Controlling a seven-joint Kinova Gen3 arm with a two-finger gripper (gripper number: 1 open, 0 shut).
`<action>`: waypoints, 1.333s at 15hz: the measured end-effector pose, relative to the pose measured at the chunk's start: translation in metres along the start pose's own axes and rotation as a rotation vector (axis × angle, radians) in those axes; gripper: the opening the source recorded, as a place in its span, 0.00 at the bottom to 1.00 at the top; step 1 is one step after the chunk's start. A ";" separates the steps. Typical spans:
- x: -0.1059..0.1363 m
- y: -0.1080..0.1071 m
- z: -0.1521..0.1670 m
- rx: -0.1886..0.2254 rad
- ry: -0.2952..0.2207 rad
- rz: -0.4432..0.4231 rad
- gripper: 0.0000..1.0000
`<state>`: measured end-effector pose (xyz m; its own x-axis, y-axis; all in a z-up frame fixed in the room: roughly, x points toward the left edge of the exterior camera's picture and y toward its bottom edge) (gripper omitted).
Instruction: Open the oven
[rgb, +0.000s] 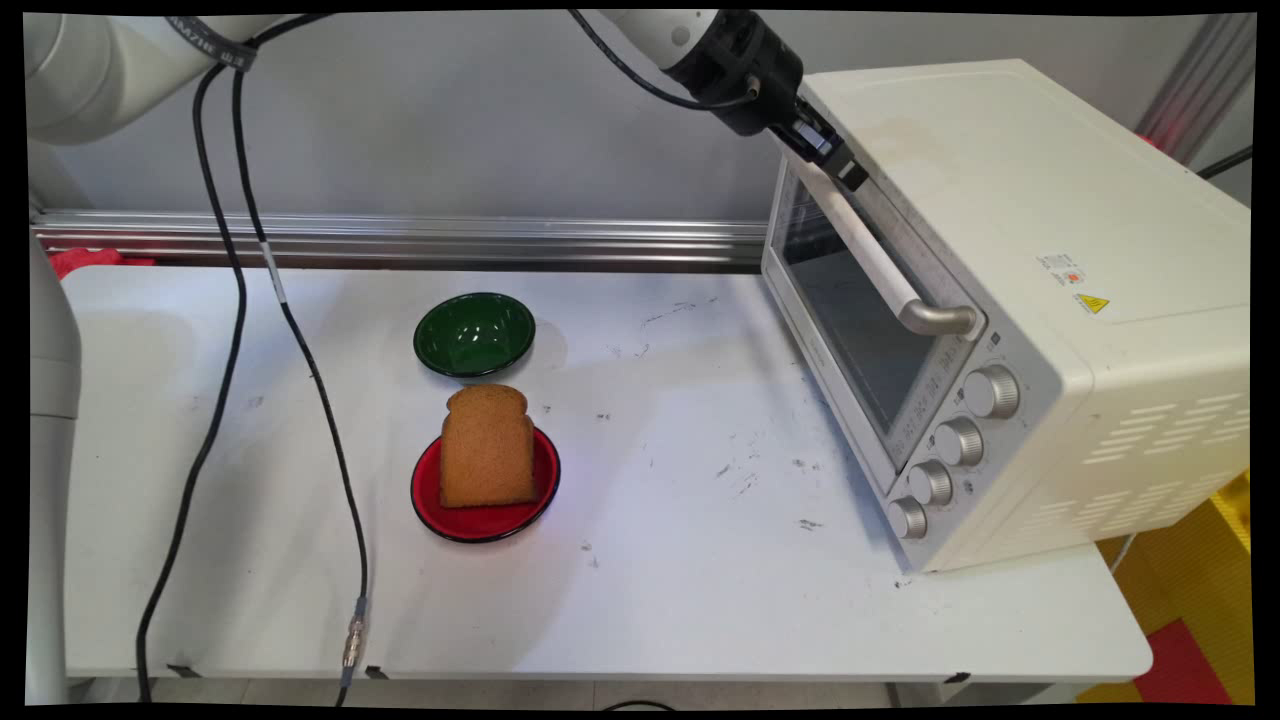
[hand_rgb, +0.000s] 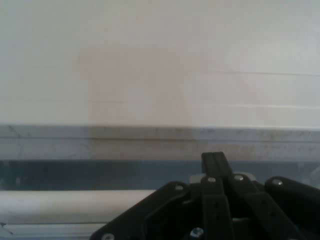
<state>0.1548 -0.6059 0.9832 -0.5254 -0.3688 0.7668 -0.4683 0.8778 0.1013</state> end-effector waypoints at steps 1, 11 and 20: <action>-0.001 0.000 0.001 -0.002 -0.001 0.000 0.00; -0.026 0.006 0.002 -0.025 -0.018 0.012 0.00; -0.072 0.009 -0.022 -0.040 -0.064 0.026 0.00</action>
<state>0.2038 -0.5643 0.9427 -0.5818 -0.3635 0.7276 -0.4256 0.8984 0.1085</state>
